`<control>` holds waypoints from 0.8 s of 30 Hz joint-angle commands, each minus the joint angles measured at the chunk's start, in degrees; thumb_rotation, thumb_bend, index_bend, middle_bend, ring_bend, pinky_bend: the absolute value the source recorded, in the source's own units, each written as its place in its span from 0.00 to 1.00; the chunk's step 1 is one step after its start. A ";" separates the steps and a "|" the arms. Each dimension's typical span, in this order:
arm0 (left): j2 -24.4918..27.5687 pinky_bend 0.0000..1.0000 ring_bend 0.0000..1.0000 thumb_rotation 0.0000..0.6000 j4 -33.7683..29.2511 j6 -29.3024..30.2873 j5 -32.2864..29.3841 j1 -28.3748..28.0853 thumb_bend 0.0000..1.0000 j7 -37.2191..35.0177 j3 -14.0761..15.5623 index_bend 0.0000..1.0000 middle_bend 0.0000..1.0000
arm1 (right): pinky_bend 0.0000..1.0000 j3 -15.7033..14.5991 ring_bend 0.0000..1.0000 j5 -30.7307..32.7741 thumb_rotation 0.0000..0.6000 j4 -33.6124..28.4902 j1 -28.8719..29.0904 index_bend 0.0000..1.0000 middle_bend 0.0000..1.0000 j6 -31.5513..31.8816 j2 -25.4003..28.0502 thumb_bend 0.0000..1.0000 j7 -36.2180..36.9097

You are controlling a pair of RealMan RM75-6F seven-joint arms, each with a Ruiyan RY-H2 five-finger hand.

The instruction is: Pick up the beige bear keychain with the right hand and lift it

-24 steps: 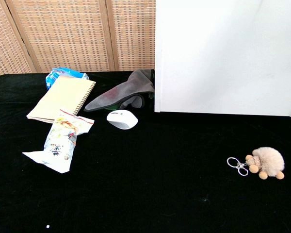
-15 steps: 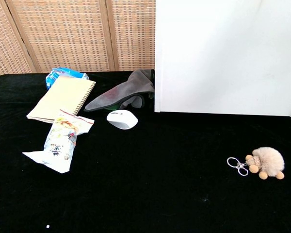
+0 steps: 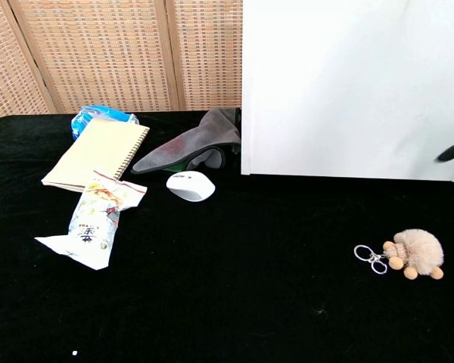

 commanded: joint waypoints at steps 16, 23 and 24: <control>-0.84 0.00 0.00 1.00 0.52 -3.18 -4.07 -1.44 0.00 0.89 -1.19 0.00 0.00 | 1.00 2.86 0.94 9.02 1.00 17.31 18.28 0.39 0.95 -19.41 -16.83 0.42 4.66; -0.53 0.00 0.00 1.00 0.29 -3.34 -4.23 -1.54 0.00 0.25 -1.12 0.00 0.00 | 1.00 1.49 0.94 13.22 1.00 21.10 19.44 0.45 0.95 -19.58 -21.20 0.50 -0.23; -0.47 0.00 0.00 1.00 0.26 -3.37 -4.24 -1.55 0.00 0.17 -1.09 0.00 0.00 | 1.00 1.32 0.94 13.95 1.00 21.76 19.49 0.45 0.95 -19.15 -22.00 0.50 -1.18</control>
